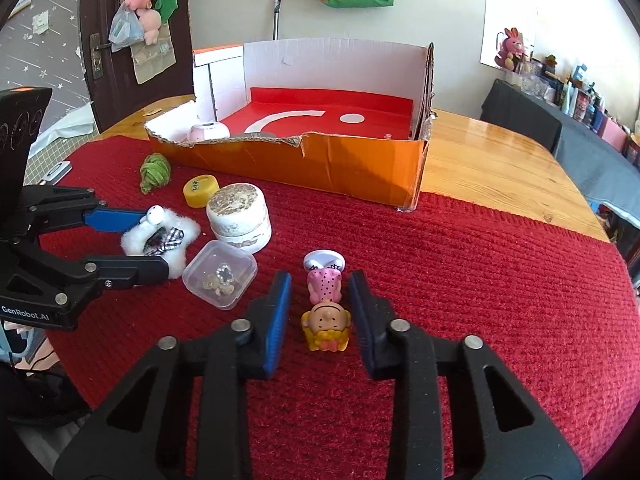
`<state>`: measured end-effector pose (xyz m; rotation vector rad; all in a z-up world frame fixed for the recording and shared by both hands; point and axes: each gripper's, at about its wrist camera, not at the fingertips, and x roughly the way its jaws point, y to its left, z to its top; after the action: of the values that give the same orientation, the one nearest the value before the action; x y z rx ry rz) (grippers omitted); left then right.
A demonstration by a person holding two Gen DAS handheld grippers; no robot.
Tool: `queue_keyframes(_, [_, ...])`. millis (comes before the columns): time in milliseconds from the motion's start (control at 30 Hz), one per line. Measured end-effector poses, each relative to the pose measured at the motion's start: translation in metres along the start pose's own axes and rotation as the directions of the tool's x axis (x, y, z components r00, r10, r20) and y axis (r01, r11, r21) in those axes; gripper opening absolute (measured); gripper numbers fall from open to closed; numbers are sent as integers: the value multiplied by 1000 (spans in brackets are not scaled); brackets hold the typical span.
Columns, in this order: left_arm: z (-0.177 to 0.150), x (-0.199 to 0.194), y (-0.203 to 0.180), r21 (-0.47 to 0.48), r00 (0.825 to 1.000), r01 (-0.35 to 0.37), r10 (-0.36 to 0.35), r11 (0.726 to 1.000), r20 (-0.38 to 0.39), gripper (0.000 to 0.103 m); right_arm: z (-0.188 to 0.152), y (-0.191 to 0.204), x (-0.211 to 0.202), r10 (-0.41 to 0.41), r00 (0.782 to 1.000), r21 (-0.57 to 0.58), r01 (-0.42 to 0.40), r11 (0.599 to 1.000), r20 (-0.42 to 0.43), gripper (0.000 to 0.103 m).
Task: Organize objects
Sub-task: 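Carry the bunny plush and doll into the box with both tools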
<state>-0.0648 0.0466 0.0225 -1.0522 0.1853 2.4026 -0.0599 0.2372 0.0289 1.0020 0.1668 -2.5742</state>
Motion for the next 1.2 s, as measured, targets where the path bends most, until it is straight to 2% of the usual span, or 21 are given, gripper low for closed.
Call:
queue_keyframes(167, [2, -9, 3, -10, 1000, 5, -5, 1000, 23, 41, 3, -8, -7, 70, 998, 66, -70, 995, 11, 21])
queue_keyframes(400, [3, -21, 6, -22, 999, 17, -16, 1000, 48, 40, 16, -5, -29, 58, 996, 57, -62, 996, 68, 21])
queue_keyframes(800, [11, -39, 11, -33, 996, 10, -7, 999, 90, 40, 27, -2, -32, 71, 994, 59, -76, 995, 78, 21])
queue_keyframes(1000, [42, -48, 29, -48, 992, -1, 7, 999, 125, 40, 63, 2, -32, 80, 991, 24, -83, 996, 107, 21])
queue_keyframes(1200, [90, -37, 58, -62, 994, 16, -9, 998, 107, 40, 118, 3, -3, 92, 994, -2, -92, 996, 67, 21])
